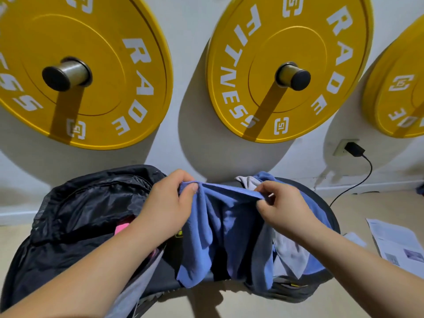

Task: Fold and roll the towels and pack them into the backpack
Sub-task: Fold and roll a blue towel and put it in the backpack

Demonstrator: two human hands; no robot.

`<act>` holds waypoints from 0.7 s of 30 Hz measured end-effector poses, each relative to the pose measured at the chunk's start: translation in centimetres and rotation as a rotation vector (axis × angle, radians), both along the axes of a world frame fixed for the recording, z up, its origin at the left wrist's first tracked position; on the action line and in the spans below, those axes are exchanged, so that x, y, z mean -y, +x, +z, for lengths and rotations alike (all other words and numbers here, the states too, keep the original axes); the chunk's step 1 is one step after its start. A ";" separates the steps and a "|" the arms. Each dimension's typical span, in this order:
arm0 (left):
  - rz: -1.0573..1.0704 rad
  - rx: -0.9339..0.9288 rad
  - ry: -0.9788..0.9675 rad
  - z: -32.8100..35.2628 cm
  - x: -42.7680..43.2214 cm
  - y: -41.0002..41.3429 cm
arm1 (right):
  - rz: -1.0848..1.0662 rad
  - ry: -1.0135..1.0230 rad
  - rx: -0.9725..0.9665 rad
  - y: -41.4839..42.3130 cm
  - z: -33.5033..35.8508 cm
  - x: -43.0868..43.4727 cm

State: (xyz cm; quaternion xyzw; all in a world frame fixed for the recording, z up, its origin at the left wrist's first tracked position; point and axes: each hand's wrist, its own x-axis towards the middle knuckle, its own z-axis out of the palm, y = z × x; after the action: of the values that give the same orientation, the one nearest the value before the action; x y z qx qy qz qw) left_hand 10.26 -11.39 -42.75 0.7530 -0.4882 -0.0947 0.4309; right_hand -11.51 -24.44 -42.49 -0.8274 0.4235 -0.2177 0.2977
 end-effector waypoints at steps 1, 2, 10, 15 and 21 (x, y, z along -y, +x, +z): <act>0.054 0.004 -0.023 0.3 -0.2 0.6 | -0.027 0.029 0.039 -0.1 0.1 0.3; 0.101 0.004 -0.046 0.4 -0.3 1.1 | -0.049 0.053 0.084 -0.3 0.3 0.6; -0.005 0.024 0.050 1.3 -1.9 2.5 | 0.045 0.146 0.187 -0.3 1.1 0.1; -0.343 0.166 0.052 1.5 -1.8 -1.8 | 0.133 0.164 0.226 1.3 1.2 -1.9; -0.365 0.068 0.051 1.1 -0.8 -3.3 | 0.232 0.333 0.345 2.5 2.1 -3.4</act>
State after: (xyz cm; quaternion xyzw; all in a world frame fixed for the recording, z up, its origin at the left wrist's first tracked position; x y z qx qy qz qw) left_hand 6.96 -10.60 -41.69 0.6654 -0.6284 -0.1580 0.3705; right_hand -9.02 -21.03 -40.42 -0.7606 0.2988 -0.2473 0.5206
